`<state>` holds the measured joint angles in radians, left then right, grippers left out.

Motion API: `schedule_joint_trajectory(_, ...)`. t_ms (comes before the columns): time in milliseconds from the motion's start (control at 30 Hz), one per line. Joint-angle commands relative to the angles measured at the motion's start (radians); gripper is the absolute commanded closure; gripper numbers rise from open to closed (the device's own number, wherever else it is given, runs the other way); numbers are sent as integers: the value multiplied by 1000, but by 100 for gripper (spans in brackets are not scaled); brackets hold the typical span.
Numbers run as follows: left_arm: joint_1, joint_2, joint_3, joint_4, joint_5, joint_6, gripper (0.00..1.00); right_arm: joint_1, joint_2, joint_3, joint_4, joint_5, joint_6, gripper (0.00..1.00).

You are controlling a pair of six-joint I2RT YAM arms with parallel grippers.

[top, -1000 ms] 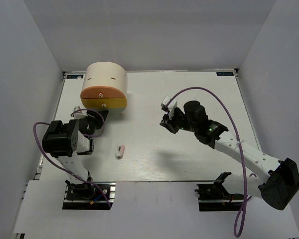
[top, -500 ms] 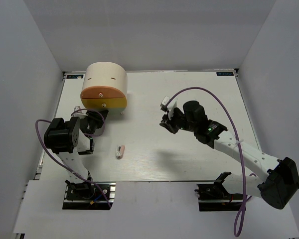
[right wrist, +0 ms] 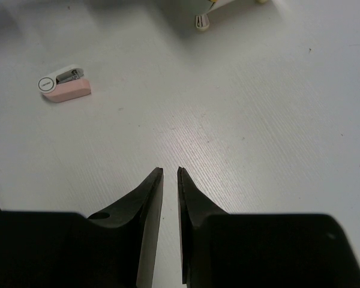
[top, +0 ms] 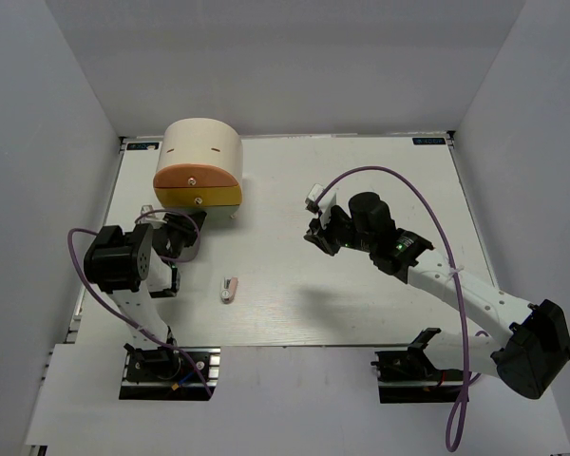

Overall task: Sort the stationery into containers
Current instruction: Open the drawer in the storage box.

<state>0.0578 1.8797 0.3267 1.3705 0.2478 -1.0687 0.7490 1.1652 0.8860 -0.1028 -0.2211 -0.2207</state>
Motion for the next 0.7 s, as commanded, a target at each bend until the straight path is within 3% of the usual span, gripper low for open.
schedule_joint_trajectory(0,7,-22,-37,87,18,9,77,1,-6,7,21,-15,-9,78)
schedule_joint_trajectory(667,7,-108,-207,156,45,18,82,3,-1,5,15,-27,-6,77)
